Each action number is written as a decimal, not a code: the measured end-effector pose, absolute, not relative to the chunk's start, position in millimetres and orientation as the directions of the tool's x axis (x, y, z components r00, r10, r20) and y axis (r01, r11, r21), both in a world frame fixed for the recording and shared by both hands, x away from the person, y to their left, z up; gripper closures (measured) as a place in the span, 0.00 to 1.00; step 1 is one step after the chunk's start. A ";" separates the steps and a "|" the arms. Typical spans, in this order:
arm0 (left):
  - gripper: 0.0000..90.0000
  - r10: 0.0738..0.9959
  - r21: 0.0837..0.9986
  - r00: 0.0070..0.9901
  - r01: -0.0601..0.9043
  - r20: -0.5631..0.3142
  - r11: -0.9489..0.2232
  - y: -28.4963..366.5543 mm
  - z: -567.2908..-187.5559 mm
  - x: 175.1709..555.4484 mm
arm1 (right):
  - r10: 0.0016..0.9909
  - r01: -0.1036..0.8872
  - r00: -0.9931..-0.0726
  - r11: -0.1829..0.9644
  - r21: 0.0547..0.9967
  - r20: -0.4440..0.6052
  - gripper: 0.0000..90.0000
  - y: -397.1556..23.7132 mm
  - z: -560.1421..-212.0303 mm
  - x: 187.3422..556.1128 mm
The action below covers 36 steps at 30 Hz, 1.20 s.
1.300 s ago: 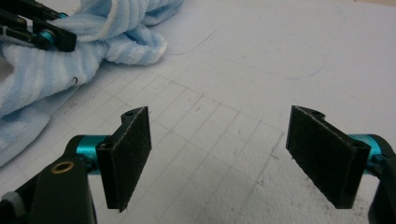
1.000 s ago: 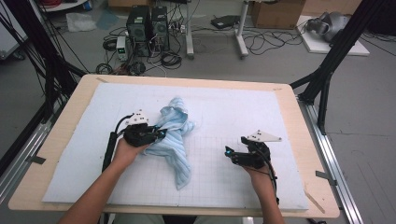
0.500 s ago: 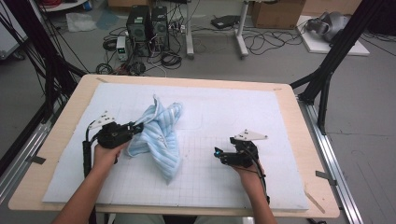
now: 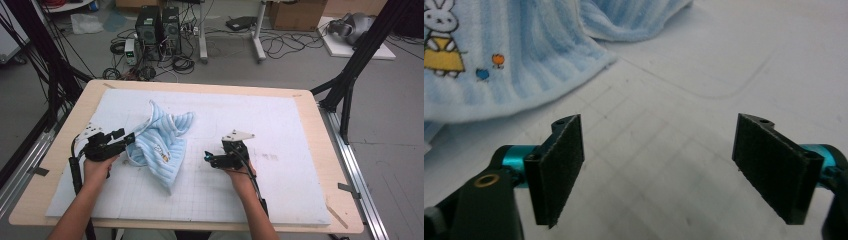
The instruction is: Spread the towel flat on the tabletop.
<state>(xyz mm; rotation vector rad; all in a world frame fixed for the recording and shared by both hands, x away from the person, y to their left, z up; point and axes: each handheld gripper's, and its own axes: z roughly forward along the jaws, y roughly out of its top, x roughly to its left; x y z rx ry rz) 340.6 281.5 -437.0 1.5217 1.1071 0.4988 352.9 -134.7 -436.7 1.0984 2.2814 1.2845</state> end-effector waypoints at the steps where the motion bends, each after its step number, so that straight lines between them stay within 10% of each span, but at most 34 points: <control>1: 0.47 0.843 0.927 0.472 0.366 -0.257 0.078 283.2 -437.2 339.9 | 0.740 0.466 -0.666 0.312 0.828 0.096 0.16 -127.8 -436.3 357.3; 7: 0.44 0.826 0.934 0.510 0.352 -0.239 0.053 283.5 -438.8 337.4 | 0.702 0.514 -0.700 0.369 0.774 0.131 0.17 -84.7 -442.3 390.6; 17: 0.45 0.812 0.935 0.544 0.355 -0.213 0.007 277.0 -441.4 337.0 | 0.662 0.481 -0.745 0.454 0.750 0.078 0.91 -42.6 -449.0 405.3; 36: 0.45 0.809 0.931 0.556 0.364 -0.191 -0.031 266.8 -444.8 337.8 | 0.761 0.526 -0.647 0.398 0.751 0.050 0.93 -189.5 -424.8 340.3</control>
